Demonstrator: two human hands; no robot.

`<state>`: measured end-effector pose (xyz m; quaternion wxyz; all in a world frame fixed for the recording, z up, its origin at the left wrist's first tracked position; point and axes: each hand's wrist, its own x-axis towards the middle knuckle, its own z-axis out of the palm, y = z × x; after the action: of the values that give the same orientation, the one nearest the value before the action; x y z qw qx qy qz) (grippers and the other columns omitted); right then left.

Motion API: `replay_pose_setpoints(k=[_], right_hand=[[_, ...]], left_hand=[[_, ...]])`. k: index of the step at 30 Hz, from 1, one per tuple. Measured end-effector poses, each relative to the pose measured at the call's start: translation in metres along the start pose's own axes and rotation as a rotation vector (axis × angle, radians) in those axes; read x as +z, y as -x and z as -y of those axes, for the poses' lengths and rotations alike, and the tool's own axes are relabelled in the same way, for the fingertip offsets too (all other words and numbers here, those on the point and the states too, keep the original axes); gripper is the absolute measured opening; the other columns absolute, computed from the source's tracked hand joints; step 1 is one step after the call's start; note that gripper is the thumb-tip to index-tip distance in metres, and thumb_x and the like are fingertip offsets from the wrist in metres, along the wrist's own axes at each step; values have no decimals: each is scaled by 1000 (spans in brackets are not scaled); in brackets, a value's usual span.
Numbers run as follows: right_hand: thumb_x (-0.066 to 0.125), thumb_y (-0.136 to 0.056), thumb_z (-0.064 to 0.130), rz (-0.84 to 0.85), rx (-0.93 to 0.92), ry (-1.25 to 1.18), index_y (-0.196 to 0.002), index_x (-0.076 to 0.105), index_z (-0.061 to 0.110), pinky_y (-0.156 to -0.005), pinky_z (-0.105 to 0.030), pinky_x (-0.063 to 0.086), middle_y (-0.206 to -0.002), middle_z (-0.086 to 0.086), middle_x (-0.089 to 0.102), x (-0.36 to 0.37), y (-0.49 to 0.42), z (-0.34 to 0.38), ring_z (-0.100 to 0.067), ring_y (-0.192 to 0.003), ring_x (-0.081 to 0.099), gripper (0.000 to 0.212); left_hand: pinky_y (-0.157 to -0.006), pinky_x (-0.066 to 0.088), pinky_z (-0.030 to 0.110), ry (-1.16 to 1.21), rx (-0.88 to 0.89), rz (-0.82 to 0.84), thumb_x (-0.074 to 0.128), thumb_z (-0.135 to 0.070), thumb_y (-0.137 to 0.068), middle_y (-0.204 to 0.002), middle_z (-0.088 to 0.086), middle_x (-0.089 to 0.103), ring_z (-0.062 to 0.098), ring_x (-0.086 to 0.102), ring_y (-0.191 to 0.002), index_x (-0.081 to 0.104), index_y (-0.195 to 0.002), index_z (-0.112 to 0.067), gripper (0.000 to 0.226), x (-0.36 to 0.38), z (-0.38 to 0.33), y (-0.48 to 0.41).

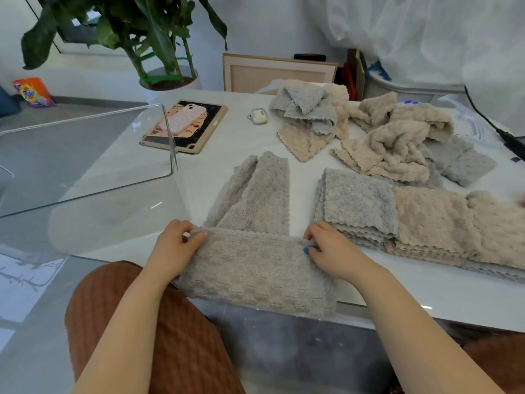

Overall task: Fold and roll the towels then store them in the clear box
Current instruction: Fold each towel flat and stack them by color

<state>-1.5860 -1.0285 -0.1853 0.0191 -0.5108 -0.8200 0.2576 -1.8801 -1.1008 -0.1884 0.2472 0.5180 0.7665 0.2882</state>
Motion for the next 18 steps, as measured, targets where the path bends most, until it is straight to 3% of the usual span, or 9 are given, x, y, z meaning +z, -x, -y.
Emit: replay_pose_setpoints(k=[2, 6, 8, 10, 11, 13, 15, 18], right_hand=[[50, -90, 11, 39, 17, 54, -100, 44, 18, -75, -38, 47, -95, -1, 48, -2, -2, 2, -20, -86, 48, 14], [53, -87, 11, 151, 72, 135, -113, 45, 14, -71, -34, 44, -97, -2, 53, -4, -3, 1, -20, -87, 51, 27], [54, -83, 9, 169, 56, 90, -106, 54, 14, -69, -32, 43, -95, -2, 55, -5, -2, 2, -18, -84, 51, 23], [58, -80, 9, 125, -3, -11, -85, 56, 20, -62, -27, 39, -85, -1, 54, -11, 1, 0, -15, -76, 48, 12], [62, -79, 11, 85, -32, -82, -77, 53, 23, -60, -25, 36, -82, -1, 53, -18, 3, -1, -15, -75, 48, 15], [69, -78, 11, -56, -56, -295, -74, 55, 23, -64, -26, 38, -80, -3, 56, -39, 15, -3, -15, -77, 51, 19], [74, -75, 9, -192, -83, -636, -77, 61, 16, -67, -32, 44, -78, -11, 61, -67, 33, -3, -16, -73, 55, 16], [87, -56, 31, -218, -264, -1007, -74, 67, 21, -63, -30, 50, -79, -10, 63, -105, 61, 0, -20, -71, 56, 29]], left_hand=[[-73, 42, 27, -83, 78, 24, 70, -16, -83, -103, 2, 55, 19, 57, -87, 58, -90, -16, 13, 2, -2, -5], [-79, 44, 29, -281, 111, 257, 72, -14, -79, -109, -5, 54, 13, 54, -91, 44, -122, -30, 53, 1, -12, -12], [-81, 40, 31, -488, 100, 302, 71, -24, -80, -101, -6, 55, 15, 54, -94, 46, -114, -36, 44, -3, -20, -15], [-77, 31, 31, -645, 120, 319, 67, -31, -80, -94, -10, 57, 15, 51, -96, 51, -94, -38, 21, -12, -31, -15], [-76, 30, 31, -656, 136, 298, 65, -31, -81, -89, -11, 57, 15, 51, -95, 51, -82, -39, 16, -19, -36, -14], [-75, 34, 34, -554, 259, 161, 67, -21, -81, -80, -10, 55, 19, 52, -90, 48, -67, -40, 31, -30, -43, -13], [-74, 42, 37, -237, 410, -86, 69, -3, -79, -79, -4, 56, 22, 53, -84, 59, -71, -33, 33, -40, -55, -6], [-78, 42, 31, 67, 561, -304, 71, 4, -76, -85, 0, 56, 23, 52, -86, 70, -83, -10, 16, -42, -72, -2]])
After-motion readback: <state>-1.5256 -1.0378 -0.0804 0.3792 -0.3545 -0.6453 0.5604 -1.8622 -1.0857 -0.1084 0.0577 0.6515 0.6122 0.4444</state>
